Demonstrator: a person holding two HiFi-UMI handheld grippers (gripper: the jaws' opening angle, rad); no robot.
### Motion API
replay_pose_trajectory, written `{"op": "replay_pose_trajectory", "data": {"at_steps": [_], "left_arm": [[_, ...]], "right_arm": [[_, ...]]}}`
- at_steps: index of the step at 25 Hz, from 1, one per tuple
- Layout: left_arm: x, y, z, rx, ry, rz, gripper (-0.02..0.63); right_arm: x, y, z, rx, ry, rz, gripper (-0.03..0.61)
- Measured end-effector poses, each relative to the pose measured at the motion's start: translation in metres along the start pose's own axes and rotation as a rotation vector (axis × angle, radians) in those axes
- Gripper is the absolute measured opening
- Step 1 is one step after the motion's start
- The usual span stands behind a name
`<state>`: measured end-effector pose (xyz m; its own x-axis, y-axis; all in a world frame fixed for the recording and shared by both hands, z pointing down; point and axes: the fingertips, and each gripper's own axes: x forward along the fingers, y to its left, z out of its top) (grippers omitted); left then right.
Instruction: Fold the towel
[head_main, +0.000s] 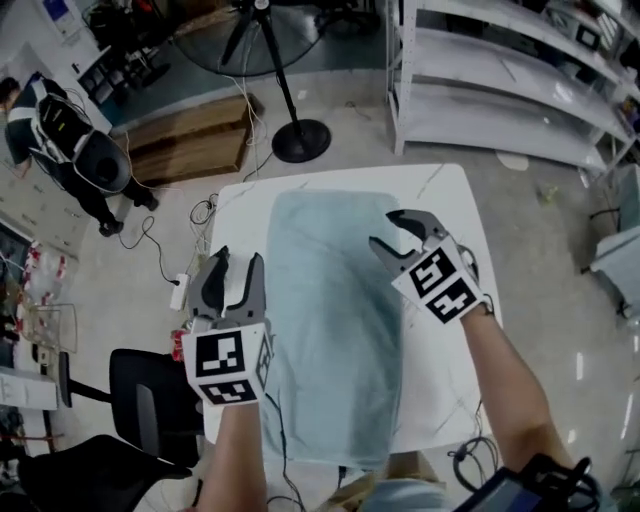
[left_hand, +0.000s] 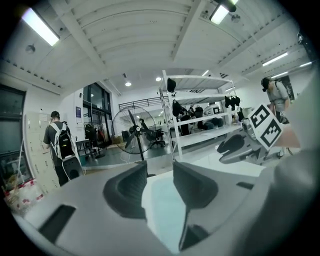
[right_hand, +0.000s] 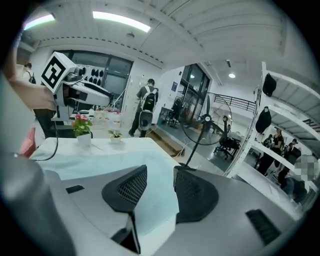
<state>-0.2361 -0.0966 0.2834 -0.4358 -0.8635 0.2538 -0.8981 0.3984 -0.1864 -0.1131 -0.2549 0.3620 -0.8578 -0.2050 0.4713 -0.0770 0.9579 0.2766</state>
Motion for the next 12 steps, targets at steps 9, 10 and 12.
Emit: {"op": "replay_pose_trajectory", "data": {"at_steps": [9, 10, 12], "left_arm": [[-0.165, -0.039, -0.049, 0.016, 0.011, 0.033, 0.015], [-0.178, -0.045, -0.072, 0.006, 0.043, 0.019, 0.017], [-0.2, -0.06, -0.127, 0.003, 0.131, -0.014, 0.017]], "right_arm": [[-0.105, 0.171, -0.013, 0.014, -0.017, 0.147, 0.041], [-0.112, 0.195, -0.023, 0.018, -0.003, 0.174, 0.034], [-0.124, 0.241, -0.045, 0.017, 0.033, 0.232, 0.029]]}}
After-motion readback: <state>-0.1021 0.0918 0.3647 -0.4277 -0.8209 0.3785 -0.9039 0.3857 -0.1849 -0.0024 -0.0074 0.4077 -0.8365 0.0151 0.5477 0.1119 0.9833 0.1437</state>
